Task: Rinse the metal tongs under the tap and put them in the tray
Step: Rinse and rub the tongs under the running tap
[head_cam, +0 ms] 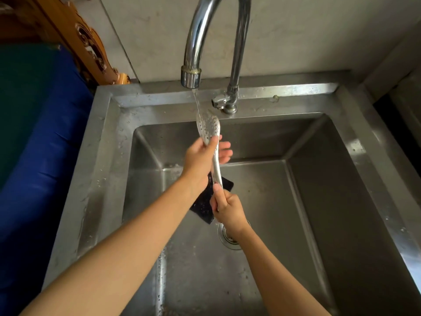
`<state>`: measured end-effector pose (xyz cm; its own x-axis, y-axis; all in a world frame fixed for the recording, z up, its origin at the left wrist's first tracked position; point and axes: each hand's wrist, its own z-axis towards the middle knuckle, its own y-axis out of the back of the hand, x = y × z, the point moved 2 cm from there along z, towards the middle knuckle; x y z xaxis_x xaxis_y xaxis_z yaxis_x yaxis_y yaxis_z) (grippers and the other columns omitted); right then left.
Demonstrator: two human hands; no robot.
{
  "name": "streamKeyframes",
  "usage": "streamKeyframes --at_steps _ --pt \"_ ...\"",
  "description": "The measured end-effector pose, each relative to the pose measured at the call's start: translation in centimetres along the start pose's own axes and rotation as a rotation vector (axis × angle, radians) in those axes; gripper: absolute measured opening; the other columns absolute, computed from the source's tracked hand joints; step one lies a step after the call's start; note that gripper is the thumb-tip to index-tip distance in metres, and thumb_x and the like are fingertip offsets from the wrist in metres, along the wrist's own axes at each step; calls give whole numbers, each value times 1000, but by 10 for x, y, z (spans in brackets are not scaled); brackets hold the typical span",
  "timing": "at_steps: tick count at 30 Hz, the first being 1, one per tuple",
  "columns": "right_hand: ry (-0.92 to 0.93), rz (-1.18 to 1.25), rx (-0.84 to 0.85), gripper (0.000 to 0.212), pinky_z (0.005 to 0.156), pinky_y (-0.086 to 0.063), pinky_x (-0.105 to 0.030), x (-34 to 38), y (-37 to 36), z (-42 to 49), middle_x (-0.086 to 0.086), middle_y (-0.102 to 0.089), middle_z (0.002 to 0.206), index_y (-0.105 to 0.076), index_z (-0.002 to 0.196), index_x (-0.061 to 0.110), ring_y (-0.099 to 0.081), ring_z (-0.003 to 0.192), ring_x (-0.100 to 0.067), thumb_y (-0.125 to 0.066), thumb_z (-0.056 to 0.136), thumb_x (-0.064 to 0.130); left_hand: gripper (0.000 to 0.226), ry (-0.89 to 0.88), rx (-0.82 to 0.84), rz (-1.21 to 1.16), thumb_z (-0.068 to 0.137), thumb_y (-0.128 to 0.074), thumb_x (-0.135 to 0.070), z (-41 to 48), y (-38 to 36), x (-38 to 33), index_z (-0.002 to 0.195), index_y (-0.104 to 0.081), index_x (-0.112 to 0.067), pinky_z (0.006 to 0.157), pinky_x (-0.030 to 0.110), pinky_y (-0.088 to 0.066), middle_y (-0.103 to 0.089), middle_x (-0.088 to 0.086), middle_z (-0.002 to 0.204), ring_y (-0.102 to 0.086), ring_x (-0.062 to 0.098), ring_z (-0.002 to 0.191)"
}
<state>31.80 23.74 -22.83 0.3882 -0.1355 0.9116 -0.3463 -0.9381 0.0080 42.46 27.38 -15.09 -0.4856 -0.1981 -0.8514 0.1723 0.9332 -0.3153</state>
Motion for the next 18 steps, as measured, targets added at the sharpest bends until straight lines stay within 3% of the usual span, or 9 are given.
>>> streamKeyframes --at_steps 6,10,12,15,18 --pt "222 -249 -32 38 49 -36 -13 57 6 -9 10 -50 45 -56 62 10 -45 44 -2 -50 94 30 16 -25 -74 -80 97 -45 -22 14 17 -24 92 -55 -10 47 21 -52 -70 -1 61 -63 9 48" --pt "360 -262 -69 37 57 -42 -32 103 15 -34 -13 -57 65 -57 79 -1 -50 59 -13 -53 88 34 16 -17 -67 -214 96 -48 -18 7 10 -46 87 -55 -6 44 21 -50 -68 2 54 -62 11 45" --pt "496 -325 -121 35 61 -41 -23 118 23 -51 -7 -58 71 -59 75 2 -52 66 -11 -53 86 35 21 8 -66 -272 93 -54 -16 0 12 -51 78 -64 -5 48 22 -52 -68 4 55 -65 12 49" --pt "691 -460 -191 34 84 -32 -11 136 30 -65 5 -55 99 -49 59 15 -48 96 -10 -57 83 37 28 73 -74 -319 86 -63 -20 -12 25 -45 62 -71 -7 50 21 -54 -69 4 58 -68 13 55" --pt "696 -303 -1 35 94 -38 -20 147 24 -52 5 -60 113 -49 55 17 -54 108 -16 -56 83 36 21 251 -155 -381 86 -63 -23 -17 33 -27 73 -58 -7 43 19 -51 -65 3 55 -64 10 46"
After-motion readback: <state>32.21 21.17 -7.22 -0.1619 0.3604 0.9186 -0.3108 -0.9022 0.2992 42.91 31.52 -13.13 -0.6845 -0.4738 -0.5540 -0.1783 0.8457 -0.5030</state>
